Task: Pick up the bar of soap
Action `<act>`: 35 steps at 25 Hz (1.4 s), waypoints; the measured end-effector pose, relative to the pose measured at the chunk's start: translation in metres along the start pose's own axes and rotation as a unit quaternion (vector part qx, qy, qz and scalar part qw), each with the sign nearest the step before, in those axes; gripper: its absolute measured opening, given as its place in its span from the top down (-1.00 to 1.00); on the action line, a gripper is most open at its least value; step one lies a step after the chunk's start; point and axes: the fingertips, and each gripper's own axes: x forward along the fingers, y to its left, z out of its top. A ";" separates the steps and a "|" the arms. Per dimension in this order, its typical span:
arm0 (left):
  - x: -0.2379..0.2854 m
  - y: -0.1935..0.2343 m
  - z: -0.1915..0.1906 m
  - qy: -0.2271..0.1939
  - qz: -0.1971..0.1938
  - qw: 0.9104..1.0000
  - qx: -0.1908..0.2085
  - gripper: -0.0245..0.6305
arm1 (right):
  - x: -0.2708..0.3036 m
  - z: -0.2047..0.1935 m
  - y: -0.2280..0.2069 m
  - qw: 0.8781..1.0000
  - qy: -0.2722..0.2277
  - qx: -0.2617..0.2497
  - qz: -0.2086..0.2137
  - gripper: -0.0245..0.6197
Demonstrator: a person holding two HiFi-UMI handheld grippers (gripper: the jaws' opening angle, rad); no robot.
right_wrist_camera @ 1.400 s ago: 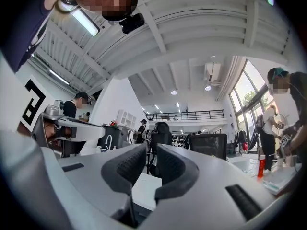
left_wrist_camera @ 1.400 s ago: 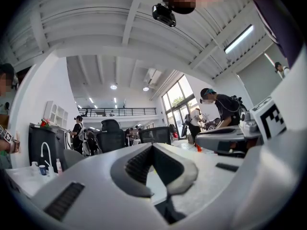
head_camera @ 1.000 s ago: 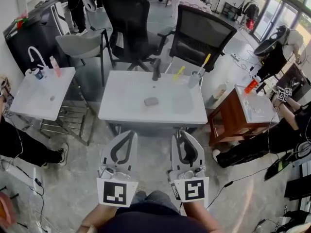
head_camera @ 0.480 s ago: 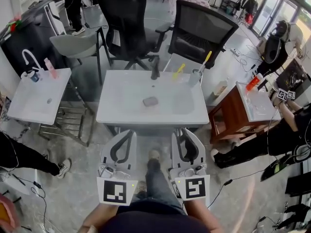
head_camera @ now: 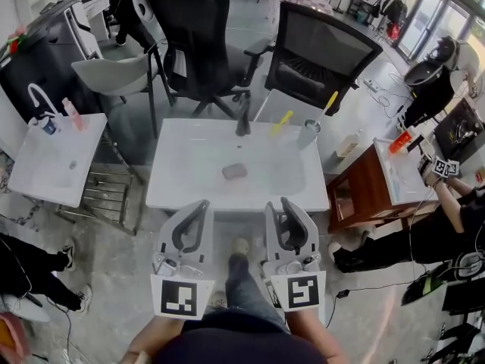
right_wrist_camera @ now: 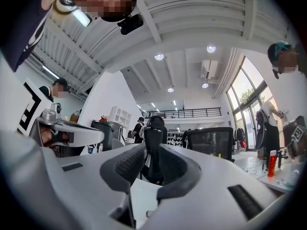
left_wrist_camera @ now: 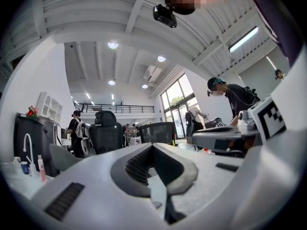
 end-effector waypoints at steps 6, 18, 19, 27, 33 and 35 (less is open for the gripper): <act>0.047 0.019 0.004 0.001 0.008 1.000 0.005 0.93 | 0.049 -0.007 -0.021 1.000 0.006 0.004 0.015 0.64; 0.157 0.048 -0.001 -0.003 0.042 0.999 0.013 0.93 | 0.155 -0.035 -0.070 0.997 -0.001 -0.007 0.074 0.64; 0.166 0.051 -0.003 -0.001 0.045 0.999 0.013 0.93 | 0.163 -0.037 -0.073 0.997 -0.001 -0.005 0.080 0.64; 0.222 0.068 -0.015 0.001 0.066 0.998 0.025 0.93 | 0.219 -0.065 -0.093 0.993 0.002 0.004 0.121 0.64; 0.247 0.073 -0.024 0.004 0.071 0.997 0.024 0.93 | 0.241 -0.081 -0.104 0.991 0.006 0.012 0.133 0.64; 0.254 0.073 -0.026 0.005 0.071 0.997 0.024 0.93 | 0.245 -0.084 -0.107 0.991 0.008 0.015 0.134 0.64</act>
